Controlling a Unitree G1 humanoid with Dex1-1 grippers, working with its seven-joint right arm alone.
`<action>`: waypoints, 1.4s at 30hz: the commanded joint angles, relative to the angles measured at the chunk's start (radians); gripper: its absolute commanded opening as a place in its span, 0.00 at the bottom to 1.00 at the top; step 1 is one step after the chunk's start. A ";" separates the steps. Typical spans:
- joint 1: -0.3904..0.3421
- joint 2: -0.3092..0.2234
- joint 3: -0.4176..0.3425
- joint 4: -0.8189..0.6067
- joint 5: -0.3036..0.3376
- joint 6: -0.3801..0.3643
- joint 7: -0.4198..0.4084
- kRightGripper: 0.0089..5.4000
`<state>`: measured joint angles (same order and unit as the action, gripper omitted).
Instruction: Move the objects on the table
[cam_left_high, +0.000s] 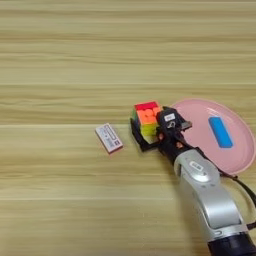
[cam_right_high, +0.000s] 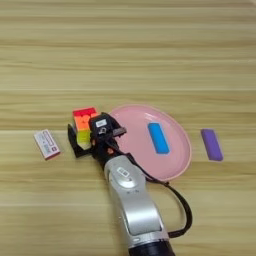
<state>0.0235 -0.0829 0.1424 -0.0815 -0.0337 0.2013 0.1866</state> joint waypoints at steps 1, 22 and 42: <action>-0.047 0.002 -0.005 -0.040 0.004 -0.032 -0.001 0.85; -0.041 0.003 -0.005 -0.061 0.007 -0.029 -0.002 0.62; -0.034 -0.002 -0.029 -0.180 0.029 0.010 -0.001 0.62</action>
<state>0.0301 -0.0838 0.1236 -0.1935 -0.0145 0.2291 0.1874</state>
